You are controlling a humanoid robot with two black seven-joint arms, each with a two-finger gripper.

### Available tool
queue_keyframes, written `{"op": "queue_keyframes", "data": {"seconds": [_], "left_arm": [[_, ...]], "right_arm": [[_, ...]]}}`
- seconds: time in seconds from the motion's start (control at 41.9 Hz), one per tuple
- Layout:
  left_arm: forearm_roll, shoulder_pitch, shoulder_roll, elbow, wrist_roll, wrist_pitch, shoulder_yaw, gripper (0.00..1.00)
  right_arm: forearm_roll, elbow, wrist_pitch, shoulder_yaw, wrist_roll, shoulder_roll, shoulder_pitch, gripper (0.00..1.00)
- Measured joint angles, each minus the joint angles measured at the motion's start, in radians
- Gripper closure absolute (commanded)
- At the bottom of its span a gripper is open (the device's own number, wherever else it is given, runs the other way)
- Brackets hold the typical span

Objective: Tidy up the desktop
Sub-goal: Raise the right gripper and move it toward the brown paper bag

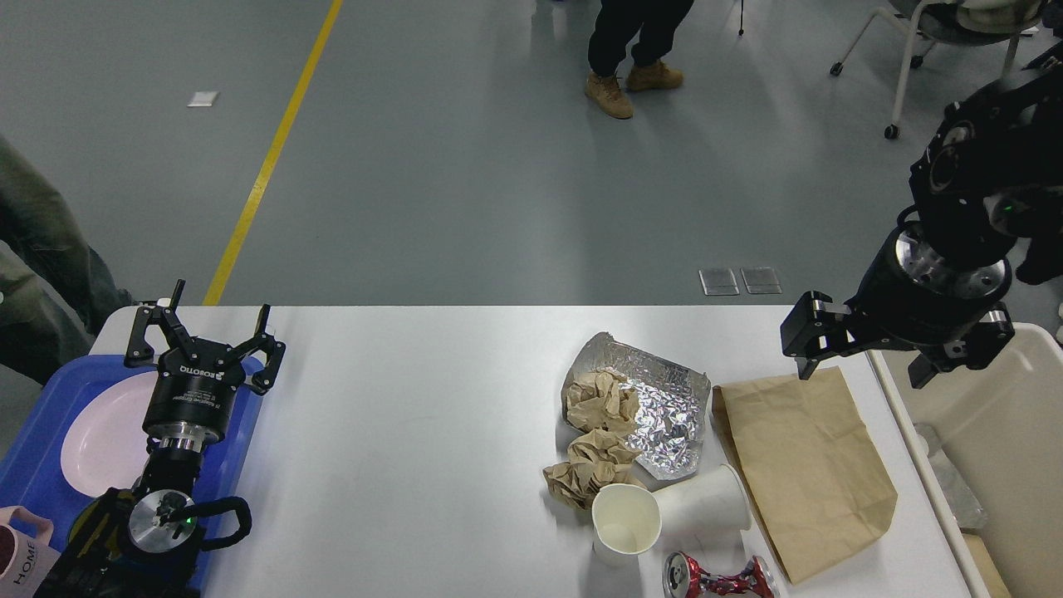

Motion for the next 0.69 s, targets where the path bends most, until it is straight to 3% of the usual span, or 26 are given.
{"op": "queue_keyframes", "data": {"seconds": [0.262, 0.334, 0.405, 0.548, 0.691], "left_arm": [[0.000, 0.000, 0.000, 0.000, 0.000, 0.000, 0.000, 0.03], [0.000, 0.000, 0.000, 0.000, 0.000, 0.000, 0.000, 0.03], [0.000, 0.000, 0.000, 0.000, 0.000, 0.000, 0.000, 0.03], [-0.001, 0.000, 0.000, 0.000, 0.000, 0.000, 0.000, 0.03], [0.000, 0.000, 0.000, 0.000, 0.000, 0.000, 0.000, 0.03]], "right_arm": [[-0.010, 0.014, -0.020, -0.013, 0.013, -0.031, -0.011, 0.04], [-0.032, 0.014, -0.036, -0.021, 0.038, -0.039, -0.022, 0.06], [-0.076, 0.014, -0.063, -0.043, 0.097, -0.041, -0.038, 0.06], [-0.218, -0.016, -0.150, -0.099, 0.260, -0.056, -0.125, 0.05], [-0.353, -0.090, -0.241, -0.114, 0.323, -0.096, -0.285, 0.05]]}}
